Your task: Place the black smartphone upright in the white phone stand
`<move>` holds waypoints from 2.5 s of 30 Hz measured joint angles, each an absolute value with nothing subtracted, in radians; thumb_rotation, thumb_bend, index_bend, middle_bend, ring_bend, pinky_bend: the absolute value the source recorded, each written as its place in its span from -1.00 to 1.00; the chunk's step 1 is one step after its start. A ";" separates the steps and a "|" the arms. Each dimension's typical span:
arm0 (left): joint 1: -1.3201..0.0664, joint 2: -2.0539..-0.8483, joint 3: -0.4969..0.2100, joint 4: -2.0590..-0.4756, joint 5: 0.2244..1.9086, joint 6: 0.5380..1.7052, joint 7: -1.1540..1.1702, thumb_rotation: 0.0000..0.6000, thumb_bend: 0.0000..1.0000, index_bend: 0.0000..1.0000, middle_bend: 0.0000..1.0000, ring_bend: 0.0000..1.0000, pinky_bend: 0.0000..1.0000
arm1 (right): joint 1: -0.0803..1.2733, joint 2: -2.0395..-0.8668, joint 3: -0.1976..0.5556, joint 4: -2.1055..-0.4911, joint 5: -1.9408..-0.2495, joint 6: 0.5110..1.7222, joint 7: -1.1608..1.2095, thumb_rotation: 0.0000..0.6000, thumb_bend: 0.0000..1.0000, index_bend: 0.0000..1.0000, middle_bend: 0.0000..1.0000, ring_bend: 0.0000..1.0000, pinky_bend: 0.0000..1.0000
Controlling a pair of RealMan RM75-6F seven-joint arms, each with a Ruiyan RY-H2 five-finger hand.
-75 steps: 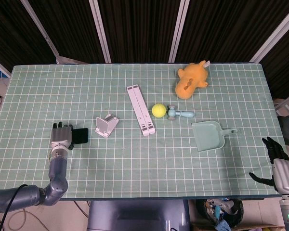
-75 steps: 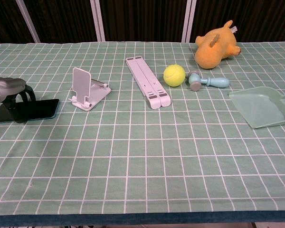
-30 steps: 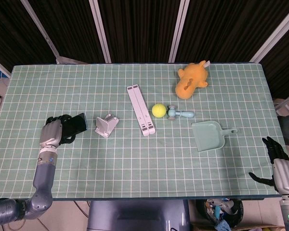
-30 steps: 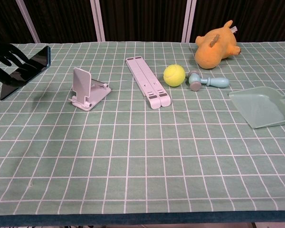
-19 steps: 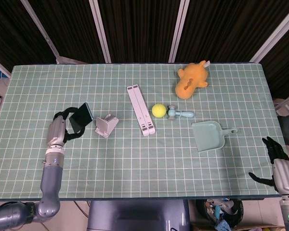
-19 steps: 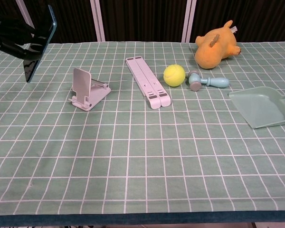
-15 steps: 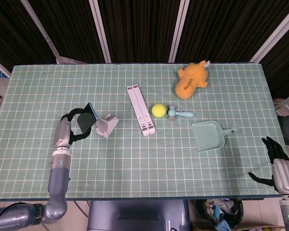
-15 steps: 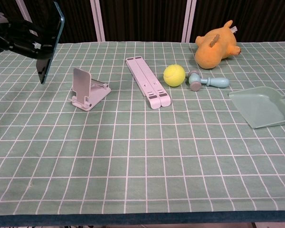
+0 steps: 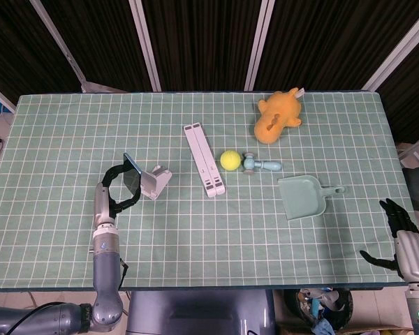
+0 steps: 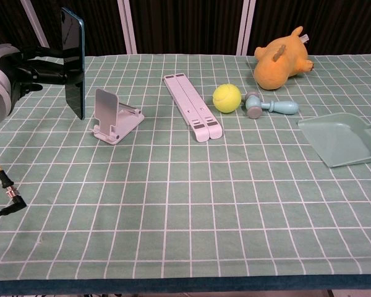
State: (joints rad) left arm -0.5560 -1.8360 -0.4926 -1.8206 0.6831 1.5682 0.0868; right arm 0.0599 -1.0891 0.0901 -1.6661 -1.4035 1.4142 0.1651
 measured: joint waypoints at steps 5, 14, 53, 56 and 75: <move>-0.545 -1.846 -0.512 -1.817 0.682 1.571 0.078 1.00 -0.19 -0.04 0.11 -0.73 -0.88 | 0.060 -1.089 0.089 -1.667 -1.405 1.414 0.165 1.00 -0.80 -1.00 -1.00 -1.00 -0.60; -0.526 -1.890 -0.566 -1.793 0.646 1.558 0.039 1.00 -0.19 -0.05 0.10 -0.73 -0.88 | 0.060 -1.090 0.090 -1.668 -1.403 1.414 0.165 1.00 -0.80 -1.00 -1.00 -1.00 -0.60; -0.610 -2.094 -0.645 -1.517 0.650 1.472 0.045 1.00 -0.19 -0.06 0.10 -0.74 -0.89 | 0.061 -1.083 0.092 -1.673 -1.391 1.402 0.183 1.00 -0.80 -1.00 -1.00 -1.00 -0.60; -0.609 -2.099 -0.645 -1.502 0.656 1.464 0.044 1.00 -0.19 -0.06 0.10 -0.74 -0.89 | 0.061 -1.083 0.092 -1.673 -1.390 1.402 0.183 1.00 -0.80 -1.00 -1.00 -1.00 -0.60; -0.592 -2.109 -0.652 -1.477 0.684 1.437 0.029 1.00 -0.19 -0.06 0.10 -0.74 -0.89 | 0.062 -1.083 0.092 -1.676 -1.387 1.398 0.185 1.00 -0.80 -1.00 -1.00 -1.00 -0.60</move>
State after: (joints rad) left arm -0.5919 -2.1087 -0.6520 -1.4774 0.6841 1.4369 0.0294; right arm 0.0617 -1.0826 0.0923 -1.6760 -1.3873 1.3981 0.1851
